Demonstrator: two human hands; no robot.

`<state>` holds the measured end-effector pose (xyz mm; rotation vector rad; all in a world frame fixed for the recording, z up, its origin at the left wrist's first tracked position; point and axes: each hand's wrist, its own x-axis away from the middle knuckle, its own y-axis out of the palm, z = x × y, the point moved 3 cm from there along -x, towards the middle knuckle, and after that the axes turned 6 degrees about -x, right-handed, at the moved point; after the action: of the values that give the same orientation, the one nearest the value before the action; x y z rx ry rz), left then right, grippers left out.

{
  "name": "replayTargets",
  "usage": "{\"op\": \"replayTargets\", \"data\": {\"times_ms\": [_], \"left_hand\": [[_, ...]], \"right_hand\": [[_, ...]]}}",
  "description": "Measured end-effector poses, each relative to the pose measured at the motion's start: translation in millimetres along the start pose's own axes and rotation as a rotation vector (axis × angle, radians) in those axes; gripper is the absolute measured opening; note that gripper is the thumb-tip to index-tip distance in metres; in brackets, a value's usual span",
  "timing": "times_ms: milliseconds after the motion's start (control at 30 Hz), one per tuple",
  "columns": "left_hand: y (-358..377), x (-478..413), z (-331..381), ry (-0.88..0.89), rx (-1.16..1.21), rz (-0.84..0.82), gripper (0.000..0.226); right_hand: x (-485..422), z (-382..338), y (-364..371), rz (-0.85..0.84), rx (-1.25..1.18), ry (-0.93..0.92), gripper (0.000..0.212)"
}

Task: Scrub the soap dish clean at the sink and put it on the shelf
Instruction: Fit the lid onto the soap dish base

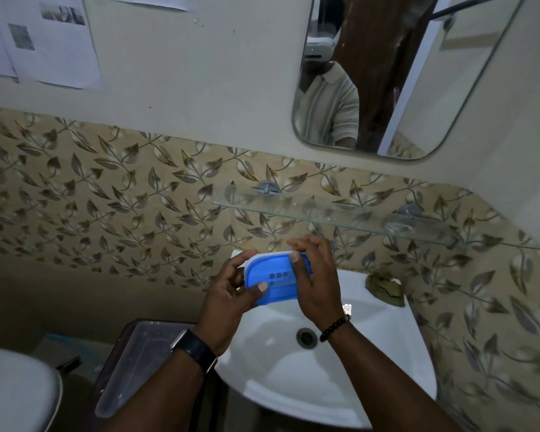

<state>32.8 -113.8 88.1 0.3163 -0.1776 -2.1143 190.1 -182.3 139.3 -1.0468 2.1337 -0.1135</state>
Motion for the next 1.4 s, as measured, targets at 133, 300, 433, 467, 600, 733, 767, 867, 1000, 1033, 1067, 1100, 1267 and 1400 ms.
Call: {"op": "replayTargets", "data": {"times_ms": [133, 300, 433, 467, 600, 733, 767, 867, 1000, 1033, 1067, 1100, 1267, 1400], "left_hand": [[7, -10, 28, 0.219, -0.133, -0.077, 0.062], [16, -23, 65, 0.388, -0.259, -0.254, 0.063], [27, -36, 79, 0.529, -0.441, -0.371, 0.054], [28, -40, 81, 0.558, -0.487, -0.364, 0.053], [36, -51, 87, 0.675, -0.597, -0.328, 0.050], [46, -58, 87, 0.767, -0.685, -0.323, 0.046], [49, -60, 85, 0.782, -0.710, -0.319, 0.045], [57, -62, 81, 0.827, -0.760, -0.290, 0.043], [67, -68, 76, 0.849, -0.797, -0.269, 0.042], [69, -70, 75, 0.852, -0.800, -0.270, 0.042], [70, -73, 74, 0.858, -0.803, -0.270, 0.043], [72, -75, 72, 0.868, -0.807, -0.265, 0.044], [85, -87, 66, 0.964, -0.836, -0.195, 0.053], [97, -103, 69, 0.994, -0.900, -0.150, 0.055]], "right_hand": [[-13, -2, -26, -0.180, -0.090, -0.041, 0.048], [-25, -12, -64, -0.285, -0.088, -0.120, 0.075], [-32, -18, -86, -0.239, -0.051, -0.201, 0.065], [-32, -19, -91, -0.219, -0.034, -0.229, 0.061], [-33, -16, -104, -0.157, 0.022, -0.323, 0.051], [-32, -4, -114, -0.102, 0.114, -0.365, 0.047], [-32, -1, -116, -0.094, 0.139, -0.369, 0.046], [-31, 6, -120, -0.067, 0.179, -0.382, 0.042], [-32, 13, -123, -0.031, 0.169, -0.387, 0.038], [-34, 15, -125, -0.030, 0.165, -0.383, 0.037], [-35, 16, -127, -0.035, 0.169, -0.378, 0.038], [-36, 18, -129, -0.044, 0.174, -0.378, 0.039], [-48, 16, -136, -0.140, 0.170, -0.426, 0.059], [-66, 22, -138, -0.092, 0.184, -0.391, 0.050]]}}
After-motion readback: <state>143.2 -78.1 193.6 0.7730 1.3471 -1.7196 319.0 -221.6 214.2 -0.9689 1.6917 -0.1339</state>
